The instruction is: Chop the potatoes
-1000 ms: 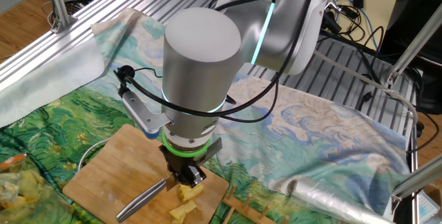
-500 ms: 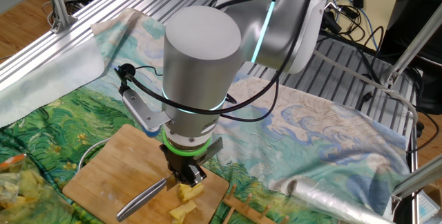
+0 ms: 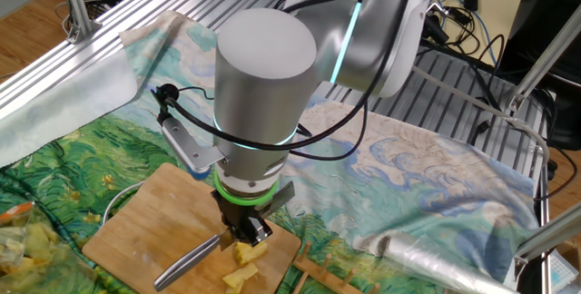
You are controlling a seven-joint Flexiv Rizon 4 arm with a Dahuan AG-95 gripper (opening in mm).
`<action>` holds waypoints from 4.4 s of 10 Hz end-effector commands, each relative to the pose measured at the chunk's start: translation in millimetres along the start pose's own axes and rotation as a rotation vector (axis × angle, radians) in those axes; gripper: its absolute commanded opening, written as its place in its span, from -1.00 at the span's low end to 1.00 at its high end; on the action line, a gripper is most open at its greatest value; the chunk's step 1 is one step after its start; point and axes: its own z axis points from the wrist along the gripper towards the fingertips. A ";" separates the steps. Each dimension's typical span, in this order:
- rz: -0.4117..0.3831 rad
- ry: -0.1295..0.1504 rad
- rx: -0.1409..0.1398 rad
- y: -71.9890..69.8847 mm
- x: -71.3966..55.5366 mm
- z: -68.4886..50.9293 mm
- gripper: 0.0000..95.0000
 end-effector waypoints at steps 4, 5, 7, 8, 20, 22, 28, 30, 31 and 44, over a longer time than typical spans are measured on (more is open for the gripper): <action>-0.005 -0.024 0.000 8.1 -5.6 35.2 -1.00; -0.011 -0.015 0.002 7.6 -7.6 32.1 -1.00; -0.007 -0.009 -0.001 7.5 -7.3 28.5 -1.00; -0.003 0.012 0.015 7.7 -2.9 19.2 -1.00; 0.109 0.029 0.009 9.5 3.2 -16.5 -1.00; 0.120 0.033 0.005 11.6 1.7 -17.3 -1.00; 0.118 0.029 0.012 17.9 1.4 -13.6 -1.00; 0.120 0.030 0.012 18.0 1.6 -13.8 -1.00; 0.121 0.030 0.010 18.2 1.6 -13.4 -1.00; 0.097 0.015 0.025 23.0 1.3 5.0 -1.00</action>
